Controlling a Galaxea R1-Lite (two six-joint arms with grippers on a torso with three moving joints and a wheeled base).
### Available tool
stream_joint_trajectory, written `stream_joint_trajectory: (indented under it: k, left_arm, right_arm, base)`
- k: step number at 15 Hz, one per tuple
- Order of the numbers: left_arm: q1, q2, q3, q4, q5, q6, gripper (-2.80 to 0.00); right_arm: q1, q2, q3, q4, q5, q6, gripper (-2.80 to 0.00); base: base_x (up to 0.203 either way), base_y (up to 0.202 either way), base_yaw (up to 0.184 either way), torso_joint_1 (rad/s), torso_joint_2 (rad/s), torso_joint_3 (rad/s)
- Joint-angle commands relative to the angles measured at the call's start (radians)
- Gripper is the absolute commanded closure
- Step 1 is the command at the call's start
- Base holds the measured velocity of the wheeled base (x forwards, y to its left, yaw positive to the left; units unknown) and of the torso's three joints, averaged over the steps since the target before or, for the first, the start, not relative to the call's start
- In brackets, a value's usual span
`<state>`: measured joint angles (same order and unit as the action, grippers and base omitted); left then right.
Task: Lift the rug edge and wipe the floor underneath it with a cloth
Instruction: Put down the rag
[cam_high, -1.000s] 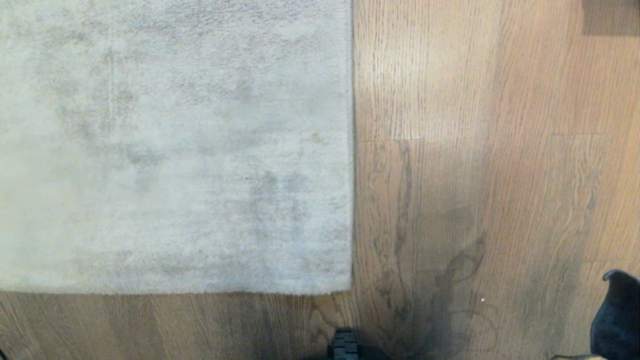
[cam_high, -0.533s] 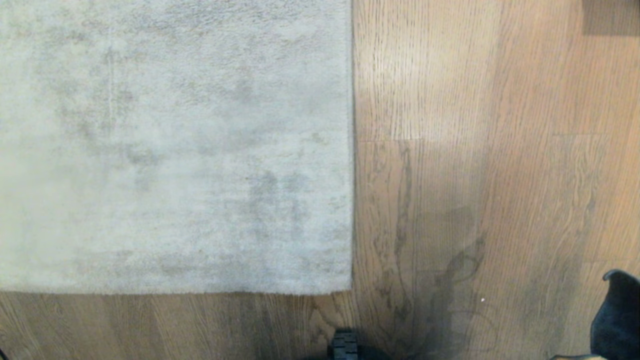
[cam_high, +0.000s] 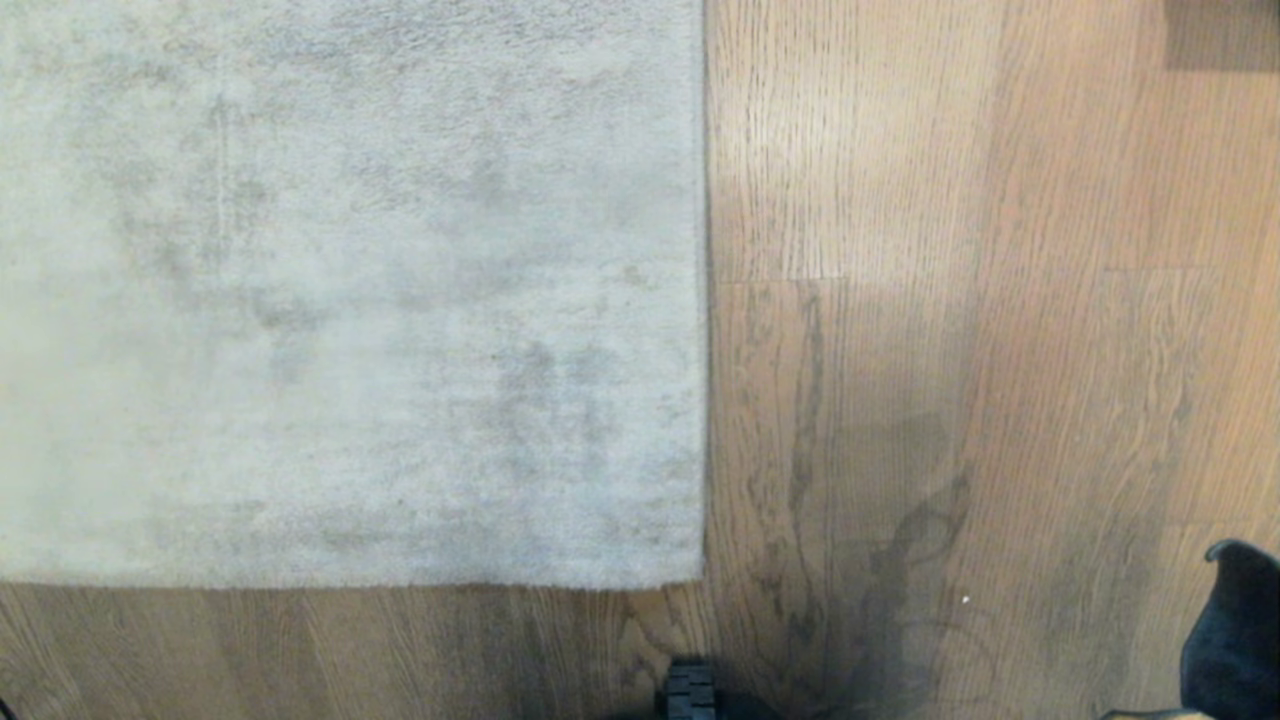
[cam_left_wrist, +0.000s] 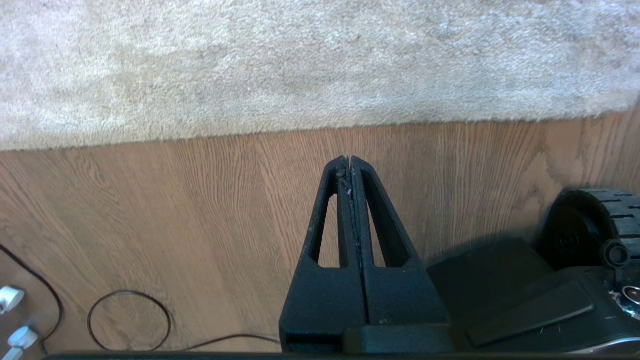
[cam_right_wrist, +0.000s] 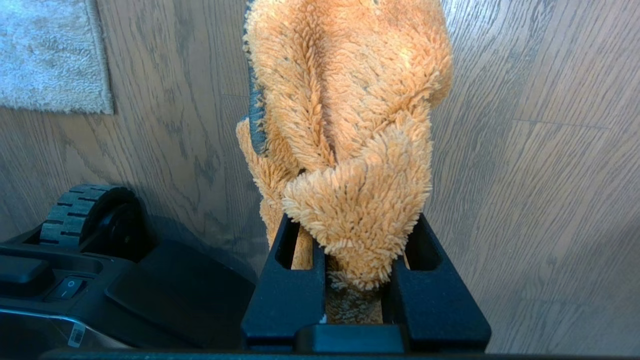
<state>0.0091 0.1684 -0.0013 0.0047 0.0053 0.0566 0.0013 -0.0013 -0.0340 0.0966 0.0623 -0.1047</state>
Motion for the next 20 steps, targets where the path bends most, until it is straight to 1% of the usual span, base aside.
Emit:
stream_joint_trajectory:
  k: [1, 3, 6, 8, 10, 20]
  left_arm:
    - [-0.001, -0.012, 0.0, 0.0, 0.001, 0.0, 0.0]
    - [-0.002, -0.025, 0.0, 0.0, 0.001, -0.002, 0.0]
    - [-0.006, -0.113, 0.0, -0.002, 0.002, -0.016, 0.0]
    - [-0.007, -0.168, 0.0, -0.001, 0.001, -0.008, 0.0]
    - [-0.008, -0.168, 0.0, 0.0, -0.001, 0.013, 0.0]
    - [-0.009, -0.168, 0.0, 0.0, -0.001, 0.008, 0.0]
  right_arm:
    - [0.0, 0.001, 0.0, 0.0, 0.001, -0.001, 0.0]
    - [0.0, 0.001, 0.0, 0.0, 0.001, -0.001, 0.0]
    - [0.0, 0.001, -0.001, 0.0, 0.001, -0.001, 0.0]
    - [0.0, 0.001, 0.0, 0.0, 0.001, -0.001, 0.0]
    - [0.0, 0.001, 0.0, 0.0, 0.001, -0.001, 0.0]
    - [0.0, 0.001, 0.0, 0.0, 0.001, -0.001, 0.0]
  base:
    - [0.0, 0.0, 0.0, 0.0, 0.0, 0.0]
    - [0.0, 0.0, 0.0, 0.0, 0.0, 0.0]
    - [0.0, 0.0, 0.0, 0.0, 0.0, 0.0]
    - [0.0, 0.0, 0.0, 0.0, 0.0, 0.0]
    - [0.0, 0.0, 0.0, 0.0, 0.0, 0.0]
    - [0.0, 0.0, 0.0, 0.0, 0.0, 0.0]
